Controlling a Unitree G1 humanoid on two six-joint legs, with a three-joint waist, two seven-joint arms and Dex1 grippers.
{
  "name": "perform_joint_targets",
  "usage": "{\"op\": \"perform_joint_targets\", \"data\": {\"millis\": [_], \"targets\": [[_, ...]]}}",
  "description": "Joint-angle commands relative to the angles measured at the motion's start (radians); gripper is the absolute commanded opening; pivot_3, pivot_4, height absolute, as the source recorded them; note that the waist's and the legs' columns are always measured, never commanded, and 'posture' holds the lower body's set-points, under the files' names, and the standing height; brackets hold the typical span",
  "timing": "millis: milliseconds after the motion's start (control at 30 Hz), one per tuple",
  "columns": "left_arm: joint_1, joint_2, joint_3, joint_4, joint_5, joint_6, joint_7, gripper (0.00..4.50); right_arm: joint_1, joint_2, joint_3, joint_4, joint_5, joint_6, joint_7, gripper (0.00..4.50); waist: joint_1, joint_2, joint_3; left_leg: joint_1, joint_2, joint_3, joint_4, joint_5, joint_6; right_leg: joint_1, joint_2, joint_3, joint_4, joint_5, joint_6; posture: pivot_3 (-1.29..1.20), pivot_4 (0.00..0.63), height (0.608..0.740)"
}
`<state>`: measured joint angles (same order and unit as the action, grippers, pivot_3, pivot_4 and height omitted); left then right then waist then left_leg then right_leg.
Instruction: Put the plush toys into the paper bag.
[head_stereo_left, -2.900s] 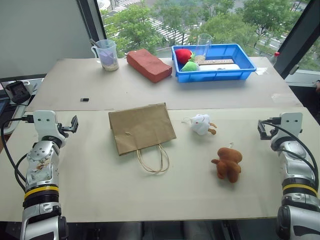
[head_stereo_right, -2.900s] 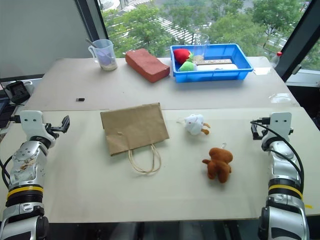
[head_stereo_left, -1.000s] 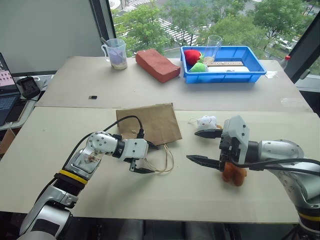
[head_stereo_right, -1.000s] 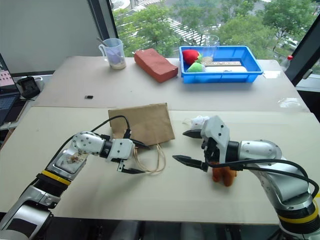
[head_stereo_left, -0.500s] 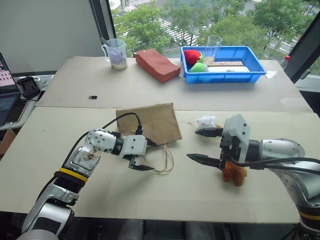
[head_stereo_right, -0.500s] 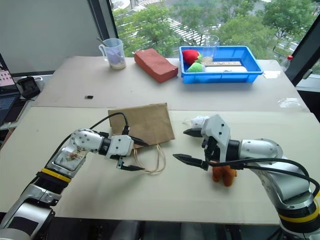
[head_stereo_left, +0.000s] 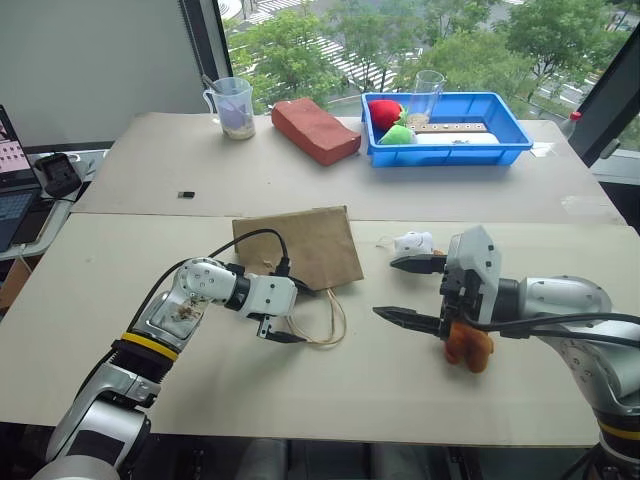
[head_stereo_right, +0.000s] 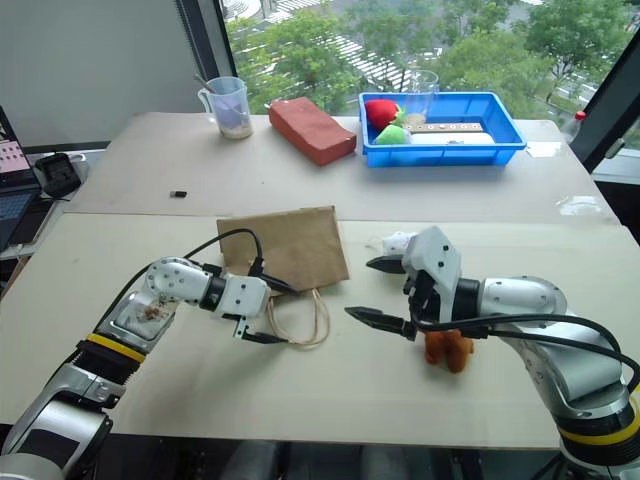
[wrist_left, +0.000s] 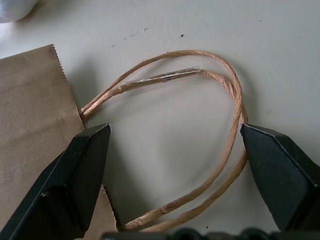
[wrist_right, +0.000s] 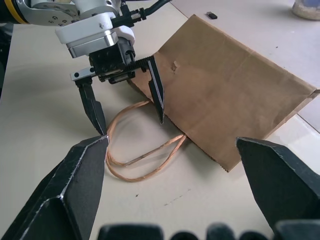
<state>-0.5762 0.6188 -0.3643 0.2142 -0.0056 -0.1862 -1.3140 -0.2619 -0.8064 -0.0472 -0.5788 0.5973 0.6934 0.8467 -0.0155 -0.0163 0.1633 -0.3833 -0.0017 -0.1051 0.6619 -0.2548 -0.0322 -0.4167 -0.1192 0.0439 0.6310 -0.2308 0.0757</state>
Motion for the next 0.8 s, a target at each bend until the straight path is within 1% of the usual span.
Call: {"op": "perform_joint_targets", "data": {"millis": [33,133,167,200,333,433,467,533,633,667,800], "targets": [[-0.01,-0.006,-0.005,0.006,0.007,-0.019,-0.001,4.39,-0.012,-0.014,-0.028,-0.039,0.017,0.008,-0.01,4.5,0.0,0.0,0.0,0.0,0.0,0.0,0.0,0.0,0.0,0.0,0.0,0.0,0.0,0.0,0.0,0.0,0.15,0.74],[-0.004,-0.009,-0.009,0.001,0.007,-0.015,-0.006,4.39,-0.01,-0.014,-0.029,-0.043,0.022,0.011,-0.018,4.5,0.0,0.0,0.0,0.0,0.0,0.0,0.0,0.0,0.0,0.0,0.0,0.0,0.0,0.0,0.0,0.0,0.15,0.74],[-0.001,-0.011,-0.012,-0.001,0.006,-0.013,-0.009,3.87,-0.01,-0.014,-0.029,-0.044,0.023,0.012,-0.02,4.5,0.0,0.0,0.0,0.0,0.0,0.0,0.0,0.0,0.0,0.0,0.0,0.0,0.0,0.0,0.0,0.0,0.15,0.74],[0.0,-0.012,-0.014,-0.002,0.006,-0.01,-0.011,3.65,-0.01,-0.014,-0.029,-0.045,0.025,0.013,-0.021,4.5,0.0,0.0,0.0,0.0,0.0,0.0,0.0,0.0,0.0,0.0,0.0,0.0,0.0,0.0,0.0,0.0,0.15,0.74],[0.004,-0.007,-0.028,-0.004,0.009,0.002,-0.035,1.65,-0.009,-0.017,-0.031,-0.048,0.03,0.017,-0.025,4.5,0.0,0.0,0.0,0.0,0.0,0.0,0.0,0.0,0.0,0.0,0.0,0.0,0.0,0.0,0.0,0.0,0.15,0.74],[0.012,0.008,-0.042,-0.005,0.008,0.015,-0.069,0.26,-0.01,-0.022,-0.036,-0.048,0.033,0.019,-0.025,4.5,0.0,0.0,0.0,0.0,0.0,0.0,0.0,0.0,0.0,0.0,0.0,0.0,0.0,0.0,0.0,0.0,0.15,0.74],[0.013,0.01,-0.044,-0.005,0.008,0.017,-0.076,0.09,-0.01,-0.022,-0.037,-0.048,0.033,0.018,-0.025,4.5,-0.001,0.0,0.0,0.0,0.0,0.0,0.0,0.0,0.0,0.0,0.0,0.0,0.0,0.0,0.0,0.0,0.15,0.74],[0.012,0.001,-0.038,-0.001,-0.004,0.028,-0.077,0.09,-0.008,-0.023,-0.04,-0.05,0.034,0.018,-0.027,4.5,-0.001,0.0,0.0,0.0,0.0,0.0,0.0,0.0,0.0,0.0,0.0,0.0,0.0,0.0,0.0,0.0,0.15,0.74],[0.001,-0.032,-0.004,-0.023,-0.073,0.093,-0.079,0.09,0.004,-0.023,-0.045,-0.055,0.031,0.017,-0.031,4.5,0.001,0.0,0.0,0.0,0.0,0.0,0.0,0.0,0.0,0.001,0.0,0.0,0.0,0.0,0.0,0.0,0.15,0.74],[-0.004,-0.04,0.014,-0.038,-0.104,0.126,-0.08,0.09,0.009,-0.024,-0.047,-0.057,0.029,0.017,-0.032,4.5,0.002,0.0,0.0,0.0,0.0,0.0,0.0,0.0,0.0,0.001,0.0,0.0,0.0,0.0,0.0,0.0,0.15,0.74],[-0.054,-0.048,0.114,-0.104,-0.275,0.36,-0.085,0.09,0.045,-0.033,-0.069,-0.06,0.022,0.013,-0.033,4.5,0.0,0.0,0.0,0.0,0.0,0.0,0.0,0.0,0.0,0.001,0.0,0.0,0.0,0.0,0.0,0.0,0.15,0.74]]}}
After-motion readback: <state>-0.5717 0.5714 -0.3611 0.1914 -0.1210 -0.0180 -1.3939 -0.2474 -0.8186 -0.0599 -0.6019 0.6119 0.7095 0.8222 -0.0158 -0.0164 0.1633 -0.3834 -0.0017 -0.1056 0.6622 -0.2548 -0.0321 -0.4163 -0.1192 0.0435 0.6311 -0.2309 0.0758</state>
